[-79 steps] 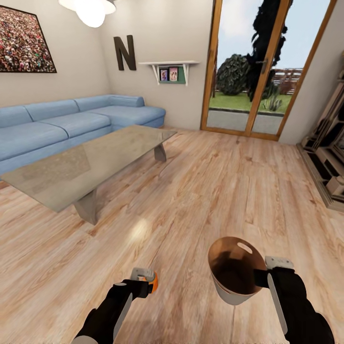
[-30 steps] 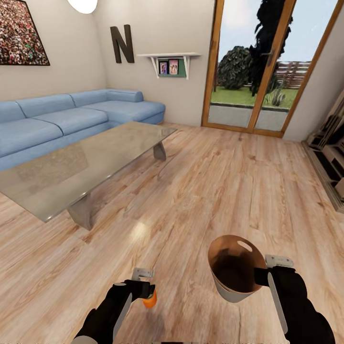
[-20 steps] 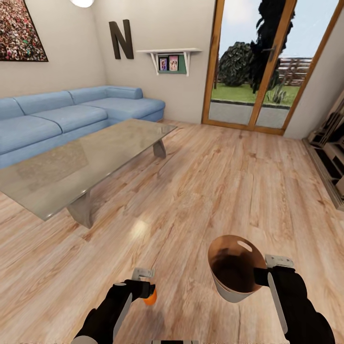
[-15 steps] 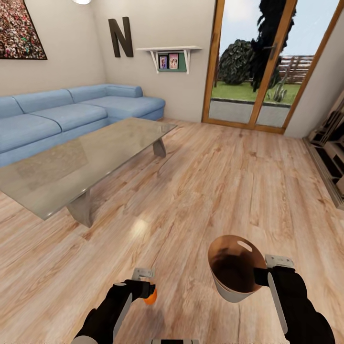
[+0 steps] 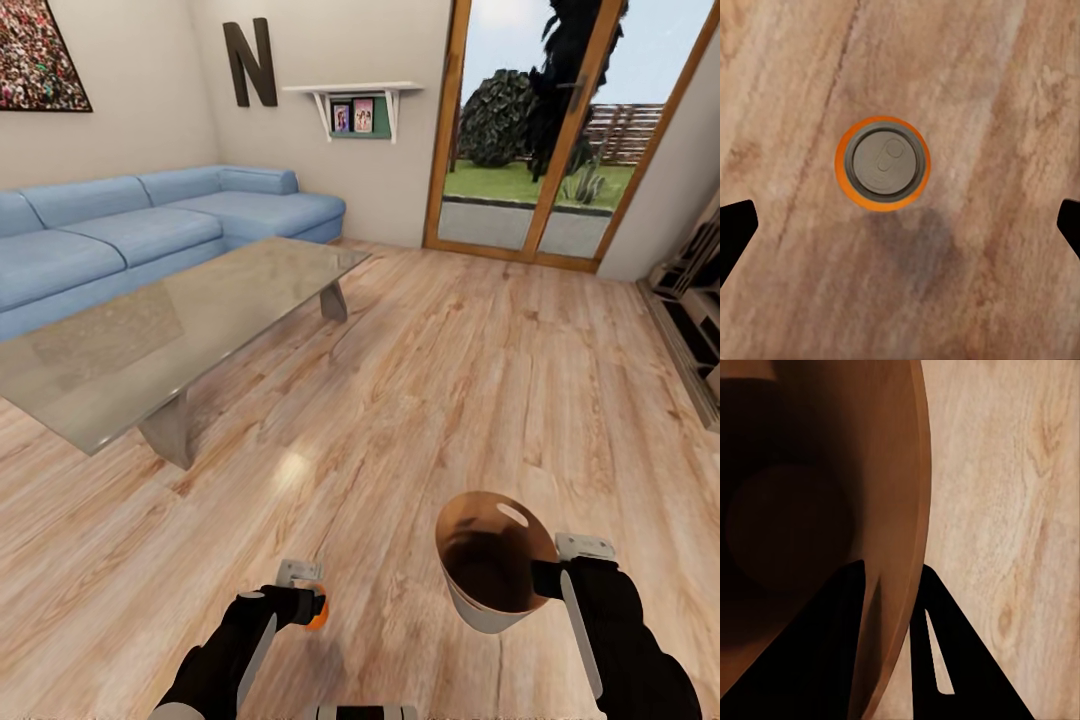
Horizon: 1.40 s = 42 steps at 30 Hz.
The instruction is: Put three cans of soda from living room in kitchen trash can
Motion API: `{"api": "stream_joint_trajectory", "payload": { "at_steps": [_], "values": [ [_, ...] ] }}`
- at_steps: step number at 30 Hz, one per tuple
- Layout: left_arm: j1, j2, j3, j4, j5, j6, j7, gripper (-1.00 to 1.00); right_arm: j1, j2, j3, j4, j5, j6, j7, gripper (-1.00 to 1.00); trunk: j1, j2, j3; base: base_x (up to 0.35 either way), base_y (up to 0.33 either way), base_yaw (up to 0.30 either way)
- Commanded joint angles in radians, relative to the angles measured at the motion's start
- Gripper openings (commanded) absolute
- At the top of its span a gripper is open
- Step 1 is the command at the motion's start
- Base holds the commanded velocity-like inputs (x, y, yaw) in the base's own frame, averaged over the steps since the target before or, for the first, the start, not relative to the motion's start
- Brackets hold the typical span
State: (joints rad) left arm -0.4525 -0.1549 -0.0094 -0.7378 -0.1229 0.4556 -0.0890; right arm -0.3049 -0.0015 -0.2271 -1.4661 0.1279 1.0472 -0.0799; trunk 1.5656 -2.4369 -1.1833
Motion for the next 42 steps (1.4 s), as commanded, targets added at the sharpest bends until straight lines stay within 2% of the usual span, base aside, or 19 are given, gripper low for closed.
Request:
{"api": "stream_joint_trajectory", "payload": {
  "at_steps": [1, 21, 28, 42],
  "values": [
    [0.0, 0.0, 0.0, 0.0, 0.0, 0.0, 0.0, 1.0, 0.0, 0.0, 0.001, 0.0, -0.005, 0.0, 0.001, -1.0, 0.0, 0.0, -0.002, 0.0, 0.0, 0.0],
    [0.0, 0.0, 0.001, 0.0, 0.0, 0.0, -0.001, 1.0, 0.0, -0.002, 0.0, 0.0, -0.005, 0.0, 0.002, -1.0, 0.0, 0.0, -0.033, 0.001, 0.0, 0.0],
    [0.0, 0.0, 0.003, 0.001, 0.001, -0.001, -0.001, 1.0, 0.0, -0.002, 0.001, 0.0, -0.005, 0.0, 0.001, -1.0, 0.0, 0.0, -0.036, 0.182, 0.0, 0.0],
    [0.0, 0.0, 0.002, -0.002, -0.001, -0.002, -0.002, 1.0, 0.0, -0.002, 0.001, 0.0, -0.005, 0.0, 0.002, -1.0, 0.0, 0.0, -0.045, 0.014, 0.0, 0.0]
  ]
}}
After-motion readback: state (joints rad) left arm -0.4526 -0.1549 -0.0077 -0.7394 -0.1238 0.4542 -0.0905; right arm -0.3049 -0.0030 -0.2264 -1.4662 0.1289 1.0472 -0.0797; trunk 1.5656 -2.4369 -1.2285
